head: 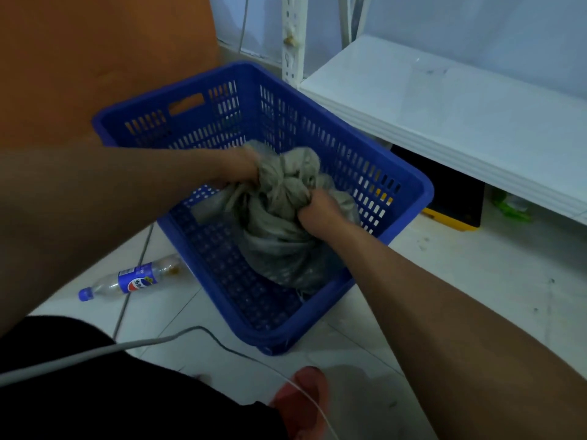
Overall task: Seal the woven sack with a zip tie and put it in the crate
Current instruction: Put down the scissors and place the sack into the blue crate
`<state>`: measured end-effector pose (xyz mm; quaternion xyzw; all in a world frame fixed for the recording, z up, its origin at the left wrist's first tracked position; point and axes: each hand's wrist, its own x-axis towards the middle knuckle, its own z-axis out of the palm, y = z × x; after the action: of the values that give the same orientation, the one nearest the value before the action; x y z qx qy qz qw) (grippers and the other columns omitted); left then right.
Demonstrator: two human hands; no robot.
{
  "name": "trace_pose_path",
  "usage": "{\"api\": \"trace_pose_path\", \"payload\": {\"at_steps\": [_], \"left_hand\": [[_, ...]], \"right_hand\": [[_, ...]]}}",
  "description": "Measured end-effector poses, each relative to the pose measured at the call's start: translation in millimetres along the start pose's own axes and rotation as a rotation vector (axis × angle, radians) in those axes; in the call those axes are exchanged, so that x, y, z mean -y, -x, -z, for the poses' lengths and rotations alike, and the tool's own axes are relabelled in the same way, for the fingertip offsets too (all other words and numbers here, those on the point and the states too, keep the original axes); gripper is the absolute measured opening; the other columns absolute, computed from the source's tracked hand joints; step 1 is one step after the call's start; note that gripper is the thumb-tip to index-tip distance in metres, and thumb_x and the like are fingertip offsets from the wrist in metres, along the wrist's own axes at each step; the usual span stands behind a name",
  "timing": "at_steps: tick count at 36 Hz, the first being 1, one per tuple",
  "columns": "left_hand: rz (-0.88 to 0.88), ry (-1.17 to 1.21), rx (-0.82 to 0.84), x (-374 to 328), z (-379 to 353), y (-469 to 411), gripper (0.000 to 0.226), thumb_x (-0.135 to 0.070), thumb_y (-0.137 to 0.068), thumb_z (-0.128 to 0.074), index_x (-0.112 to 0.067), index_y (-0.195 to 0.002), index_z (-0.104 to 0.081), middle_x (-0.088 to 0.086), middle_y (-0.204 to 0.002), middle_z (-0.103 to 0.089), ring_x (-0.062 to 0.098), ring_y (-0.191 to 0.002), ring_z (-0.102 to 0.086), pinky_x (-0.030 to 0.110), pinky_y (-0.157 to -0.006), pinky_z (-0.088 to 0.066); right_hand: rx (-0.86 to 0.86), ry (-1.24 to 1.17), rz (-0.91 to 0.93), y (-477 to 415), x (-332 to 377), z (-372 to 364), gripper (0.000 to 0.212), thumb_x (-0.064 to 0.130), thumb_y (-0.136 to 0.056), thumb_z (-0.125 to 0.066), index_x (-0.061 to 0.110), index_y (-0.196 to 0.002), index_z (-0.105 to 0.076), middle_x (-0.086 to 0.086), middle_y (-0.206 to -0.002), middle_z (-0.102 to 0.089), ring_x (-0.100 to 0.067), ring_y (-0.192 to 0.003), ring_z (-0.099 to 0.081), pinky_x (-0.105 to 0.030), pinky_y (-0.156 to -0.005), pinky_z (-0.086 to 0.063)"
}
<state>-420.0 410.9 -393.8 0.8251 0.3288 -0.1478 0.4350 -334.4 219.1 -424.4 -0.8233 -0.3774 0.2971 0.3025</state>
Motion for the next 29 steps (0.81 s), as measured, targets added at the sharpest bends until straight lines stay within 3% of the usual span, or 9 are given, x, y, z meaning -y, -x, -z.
{"api": "trace_pose_path", "payload": {"at_steps": [4,6,11,13,16,18,21,26,29], "left_hand": [[0.169,-1.005,0.456,24,-44,-1,0.056,-0.038,-0.083,-0.076,-0.015,-0.130,-0.058,0.006,-0.129,-0.060,0.022,-0.107,-0.057,0.034,-0.098,-0.045],[0.195,-1.205,0.521,29,-59,1,0.067,-0.043,-0.081,-0.077,-0.012,-0.136,-0.055,0.005,-0.132,-0.058,0.024,-0.114,-0.056,0.036,-0.100,-0.044],[0.252,-1.263,0.362,9,-41,7,0.042,-0.018,-0.091,-0.067,-0.008,-0.131,-0.061,0.009,-0.133,-0.059,0.029,-0.121,-0.058,0.035,-0.094,-0.048],[0.111,-1.308,0.214,-2,-25,1,0.035,-0.018,-0.091,-0.065,-0.008,-0.125,-0.064,0.010,-0.127,-0.063,0.028,-0.112,-0.062,0.033,-0.084,-0.049],[-0.254,-1.451,-0.181,-3,-13,-10,0.033,-0.025,-0.088,-0.064,-0.017,-0.120,-0.061,0.008,-0.120,-0.062,0.028,-0.109,-0.060,0.043,-0.095,-0.047],[-0.497,-1.359,-0.473,-3,-8,-14,0.041,-0.024,-0.086,-0.065,-0.014,-0.124,-0.055,0.013,-0.123,-0.057,0.032,-0.114,-0.054,0.046,-0.097,-0.041],[-0.492,-1.152,-0.724,-4,-5,-22,0.074,-0.033,-0.081,-0.070,-0.013,-0.144,-0.037,0.024,-0.147,-0.036,0.040,-0.136,-0.034,0.056,-0.111,-0.029],[-0.107,-0.685,-0.660,-1,-24,-33,0.105,-0.029,-0.086,-0.071,-0.027,-0.158,0.005,0.019,-0.165,0.007,0.042,-0.151,0.005,0.063,-0.117,-0.009],[0.053,-0.570,-0.434,-6,-36,-24,0.088,-0.025,-0.091,-0.063,-0.023,-0.158,-0.007,0.016,-0.165,-0.003,0.039,-0.150,-0.009,0.058,-0.117,-0.022]], "right_hand": [[0.543,0.638,-0.198,1,-14,-5,0.075,0.024,-0.095,-0.058,0.027,-0.160,-0.022,-0.011,-0.165,-0.022,-0.034,-0.149,-0.026,-0.045,-0.121,-0.026],[0.638,0.728,-0.232,2,-12,-4,0.079,0.027,-0.095,-0.058,0.028,-0.161,-0.015,-0.011,-0.167,-0.015,-0.036,-0.150,-0.023,-0.047,-0.122,-0.025],[0.765,0.840,-0.227,16,2,1,0.053,0.039,-0.100,-0.054,0.009,-0.143,-0.050,-0.010,-0.140,-0.052,-0.026,-0.109,-0.052,-0.037,-0.098,-0.043],[0.774,0.788,-0.246,16,2,-4,0.067,0.051,-0.092,-0.062,0.012,-0.145,-0.049,-0.007,-0.144,-0.052,-0.028,-0.118,-0.053,-0.039,-0.104,-0.043],[0.726,0.682,-0.267,20,11,-10,0.087,0.064,-0.087,-0.063,0.015,-0.154,-0.037,-0.008,-0.152,-0.045,-0.032,-0.132,-0.048,-0.042,-0.110,-0.041],[0.567,0.698,-0.197,24,19,-11,0.082,0.066,-0.092,-0.054,0.013,-0.153,-0.038,-0.011,-0.151,-0.047,-0.031,-0.132,-0.049,-0.041,-0.109,-0.041],[0.240,0.715,-0.115,30,21,-9,0.053,0.052,-0.102,-0.042,0.011,-0.132,-0.060,-0.011,-0.132,-0.061,-0.027,-0.116,-0.059,-0.035,-0.089,-0.046],[0.145,0.707,-0.231,32,2,-10,0.034,0.027,-0.104,-0.043,0.005,-0.122,-0.062,-0.012,-0.125,-0.063,-0.025,-0.109,-0.063,-0.035,-0.077,-0.049],[0.237,0.777,-0.236,29,1,-14,0.035,0.030,-0.104,-0.042,0.006,-0.118,-0.064,-0.011,-0.122,-0.064,-0.026,-0.106,-0.063,-0.035,-0.077,-0.051]]}}
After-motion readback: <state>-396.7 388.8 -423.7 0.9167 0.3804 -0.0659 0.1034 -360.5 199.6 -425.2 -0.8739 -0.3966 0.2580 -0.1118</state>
